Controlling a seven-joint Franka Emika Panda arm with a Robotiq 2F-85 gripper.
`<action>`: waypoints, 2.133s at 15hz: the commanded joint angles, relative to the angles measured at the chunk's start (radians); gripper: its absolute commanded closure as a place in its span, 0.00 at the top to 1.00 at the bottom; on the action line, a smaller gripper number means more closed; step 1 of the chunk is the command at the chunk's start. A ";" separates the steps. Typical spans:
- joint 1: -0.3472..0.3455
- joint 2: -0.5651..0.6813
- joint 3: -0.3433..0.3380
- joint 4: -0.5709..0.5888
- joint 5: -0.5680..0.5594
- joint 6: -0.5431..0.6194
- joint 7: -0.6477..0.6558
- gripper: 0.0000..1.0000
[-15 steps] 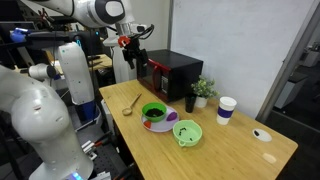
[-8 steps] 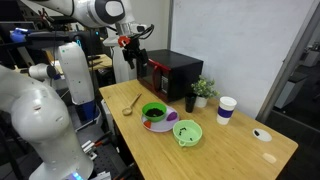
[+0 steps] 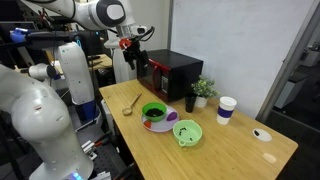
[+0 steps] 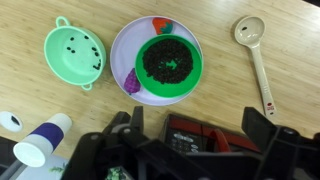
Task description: Use the spoon to transfer one scoop of contents from the dark green bowl to the light green bowl
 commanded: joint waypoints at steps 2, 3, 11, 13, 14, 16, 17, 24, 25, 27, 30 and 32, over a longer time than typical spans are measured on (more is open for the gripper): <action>0.070 0.105 -0.019 -0.015 0.059 0.166 -0.042 1.00; 0.087 0.128 -0.020 -0.011 0.076 0.196 -0.053 1.00; 0.288 0.310 0.003 0.040 0.300 0.327 -0.238 1.00; 0.321 0.366 0.026 0.054 0.326 0.352 -0.275 1.00; 0.331 0.401 0.040 0.064 0.328 0.369 -0.287 1.00; 0.340 0.470 0.061 0.085 0.324 0.395 -0.315 1.00; 0.337 0.499 0.072 0.093 0.314 0.409 -0.323 1.00; 0.276 0.716 0.099 0.181 0.260 0.440 -0.422 1.00; 0.267 0.738 0.100 0.191 0.234 0.436 -0.418 1.00; 0.249 0.767 0.101 0.202 0.190 0.434 -0.412 1.00; 0.230 0.789 0.098 0.204 0.111 0.429 -0.397 1.00; 0.220 0.798 0.095 0.200 0.071 0.431 -0.387 1.00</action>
